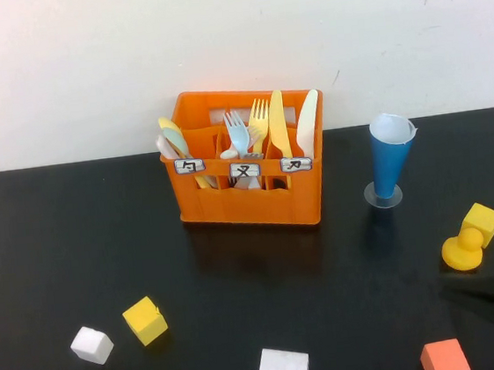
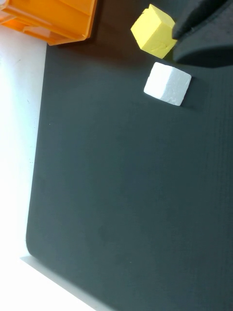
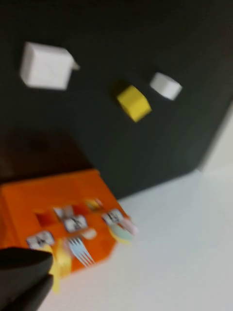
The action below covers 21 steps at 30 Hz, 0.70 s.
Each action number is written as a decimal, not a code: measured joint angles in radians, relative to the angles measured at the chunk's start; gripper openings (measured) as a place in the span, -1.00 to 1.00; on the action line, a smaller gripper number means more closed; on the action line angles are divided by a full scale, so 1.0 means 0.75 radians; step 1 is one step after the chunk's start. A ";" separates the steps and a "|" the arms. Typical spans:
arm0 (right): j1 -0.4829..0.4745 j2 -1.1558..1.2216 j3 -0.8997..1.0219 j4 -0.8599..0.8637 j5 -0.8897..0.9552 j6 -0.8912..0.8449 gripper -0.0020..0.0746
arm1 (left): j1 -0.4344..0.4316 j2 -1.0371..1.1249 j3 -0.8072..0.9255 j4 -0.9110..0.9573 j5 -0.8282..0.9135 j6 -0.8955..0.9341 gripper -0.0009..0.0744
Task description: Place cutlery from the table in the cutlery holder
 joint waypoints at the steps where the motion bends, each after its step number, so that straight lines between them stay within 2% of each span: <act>1: 0.000 0.000 0.000 0.000 0.029 0.000 -0.95 | 0.000 0.000 0.000 0.000 0.000 0.000 -0.98; 6: 0.000 0.000 0.003 0.000 0.174 0.075 -0.95 | 0.000 0.000 0.000 0.000 0.000 0.001 -0.98; 12: 0.000 -0.006 0.010 0.000 0.194 0.186 -0.95 | 0.000 0.000 0.000 0.000 0.000 0.001 -0.98; 19: -0.003 -0.143 0.119 -0.082 0.244 0.473 -0.95 | 0.000 0.000 0.000 0.000 0.000 0.001 -0.98; 21: -0.052 -0.205 0.172 -0.144 0.225 0.561 -0.95 | 0.000 0.000 0.000 0.000 0.000 0.001 -0.98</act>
